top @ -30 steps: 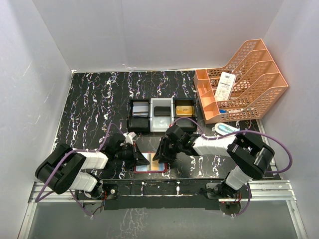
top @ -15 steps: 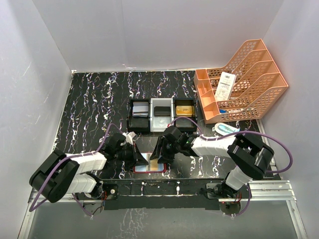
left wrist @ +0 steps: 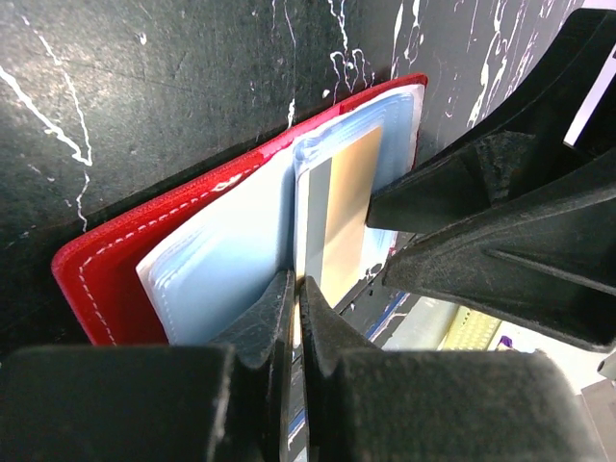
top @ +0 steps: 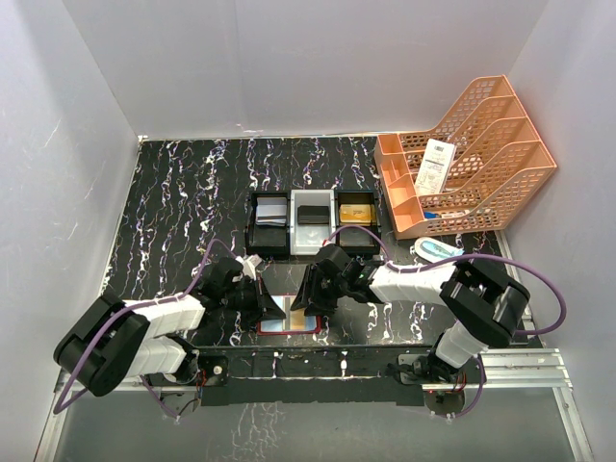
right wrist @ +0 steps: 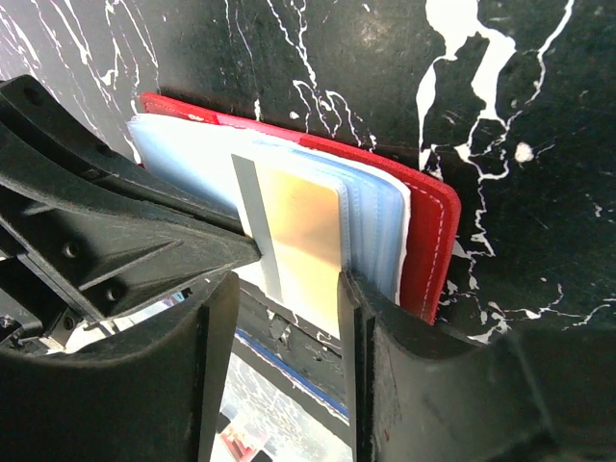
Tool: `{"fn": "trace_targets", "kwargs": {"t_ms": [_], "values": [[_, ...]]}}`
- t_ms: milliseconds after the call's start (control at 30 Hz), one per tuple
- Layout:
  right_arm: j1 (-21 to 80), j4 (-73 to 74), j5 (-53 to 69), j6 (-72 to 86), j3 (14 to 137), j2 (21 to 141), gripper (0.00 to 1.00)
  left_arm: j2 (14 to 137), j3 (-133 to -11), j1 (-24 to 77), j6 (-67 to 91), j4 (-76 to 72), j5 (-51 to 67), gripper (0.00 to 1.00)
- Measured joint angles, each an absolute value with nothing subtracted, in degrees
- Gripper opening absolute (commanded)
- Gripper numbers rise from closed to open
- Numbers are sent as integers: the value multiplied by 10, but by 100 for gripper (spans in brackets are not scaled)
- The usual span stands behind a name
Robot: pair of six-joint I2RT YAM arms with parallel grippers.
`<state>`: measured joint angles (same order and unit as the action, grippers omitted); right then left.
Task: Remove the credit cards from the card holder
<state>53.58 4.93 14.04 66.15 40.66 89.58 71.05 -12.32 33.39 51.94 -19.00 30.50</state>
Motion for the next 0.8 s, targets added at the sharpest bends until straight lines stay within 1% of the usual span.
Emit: {"fn": "trace_targets", "kwargs": {"t_ms": [100, 300, 467, 667, 800], "values": [[536, 54, 139, 659, 407, 897, 40, 709, -123, 334, 517, -188, 305, 0], [536, 81, 130, 659, 423, 907, 29, 697, -123, 333, 511, -175, 300, 0], [540, 106, 110, 655, 434, 907, 25, 685, -123, 333, 509, -162, 292, 0], [544, 133, 103, 641, 453, 915, 25, 682, -123, 332, 507, -157, 290, 0], [552, 164, 92, 637, 478, 926, 33, 681, -123, 332, 506, -158, 290, 0]]}}
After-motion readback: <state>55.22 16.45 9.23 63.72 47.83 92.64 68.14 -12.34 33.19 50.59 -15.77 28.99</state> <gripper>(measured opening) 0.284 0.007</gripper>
